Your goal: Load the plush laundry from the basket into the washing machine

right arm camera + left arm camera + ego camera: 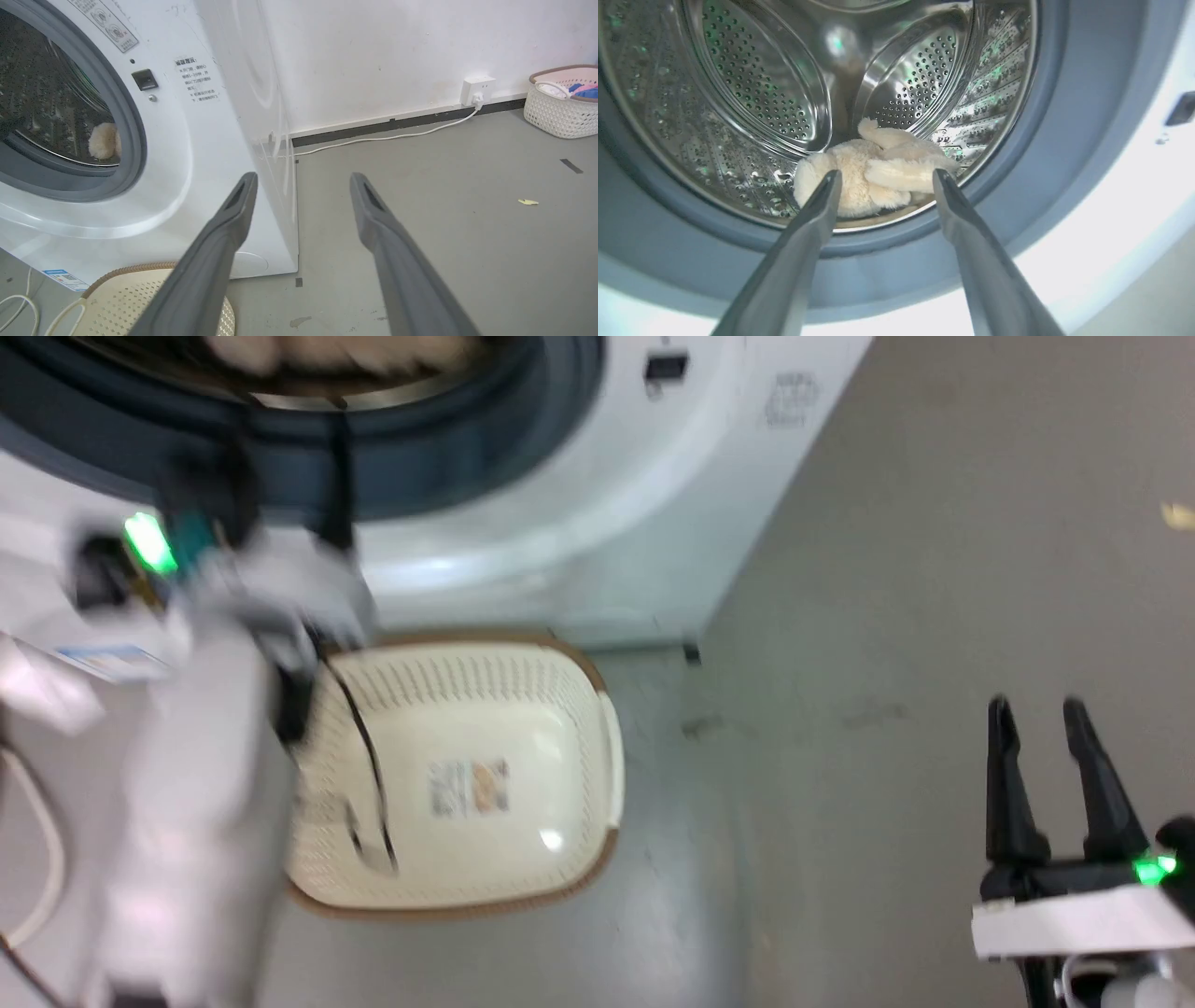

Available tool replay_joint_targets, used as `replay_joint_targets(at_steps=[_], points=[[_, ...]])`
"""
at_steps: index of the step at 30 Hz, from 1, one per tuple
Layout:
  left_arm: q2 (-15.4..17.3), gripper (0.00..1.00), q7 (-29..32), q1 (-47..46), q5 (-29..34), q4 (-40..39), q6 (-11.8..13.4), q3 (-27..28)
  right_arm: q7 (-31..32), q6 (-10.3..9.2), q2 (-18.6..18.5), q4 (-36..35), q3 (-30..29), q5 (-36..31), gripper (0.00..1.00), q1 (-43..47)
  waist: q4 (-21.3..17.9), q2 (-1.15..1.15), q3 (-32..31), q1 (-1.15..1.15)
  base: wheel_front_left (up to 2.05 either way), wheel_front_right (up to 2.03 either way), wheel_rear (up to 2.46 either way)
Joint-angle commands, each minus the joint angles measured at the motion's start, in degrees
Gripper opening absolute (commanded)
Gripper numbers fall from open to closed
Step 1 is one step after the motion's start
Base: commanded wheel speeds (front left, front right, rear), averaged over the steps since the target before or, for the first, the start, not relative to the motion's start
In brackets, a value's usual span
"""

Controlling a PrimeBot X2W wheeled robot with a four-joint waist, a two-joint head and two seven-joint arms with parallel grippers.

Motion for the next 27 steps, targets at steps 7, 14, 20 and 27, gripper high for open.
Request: replay_joint_targets(at_steps=[7, 14, 20, 27], points=[[-3.45, 1.0, -0.3, 21.21, -1.37, -14.65, 0.83, -0.01, -0.25, 0.05, -0.03, -0.26, 0.09, -2.5, 1.0, 5.73, 8.62, 0.0, -15.48, 0.02, 0.0, 0.0, 0.0], [-5.22, 1.0, -0.31, 38.15, -1.15, -24.76, 3.28, 1.4, -0.25, 0.05, 0.09, -0.17, 0.97, -3.99, 1.0, 9.79, 11.65, 0.0, -22.11, 0.02, 0.0, 0.0, 0.0], [-6.49, 1.0, -0.31, 46.61, 0.51, -30.26, 4.2, 0.95, -0.25, 0.05, 0.11, -0.08, 0.71, -3.45, 1.0, 12.19, 13.17, 0.0, -24.2, 0.02, 0.0, 0.0, 0.0], [-7.26, 1.0, -0.31, 52.17, 2.81, -31.01, 5.17, 0.08, -0.25, 0.05, 0.12, 0.77, 1.02, -2.89, 1.0, 13.78, 12.92, 0.0, -25.5, 0.02, 0.0, 0.0, 0.0]])
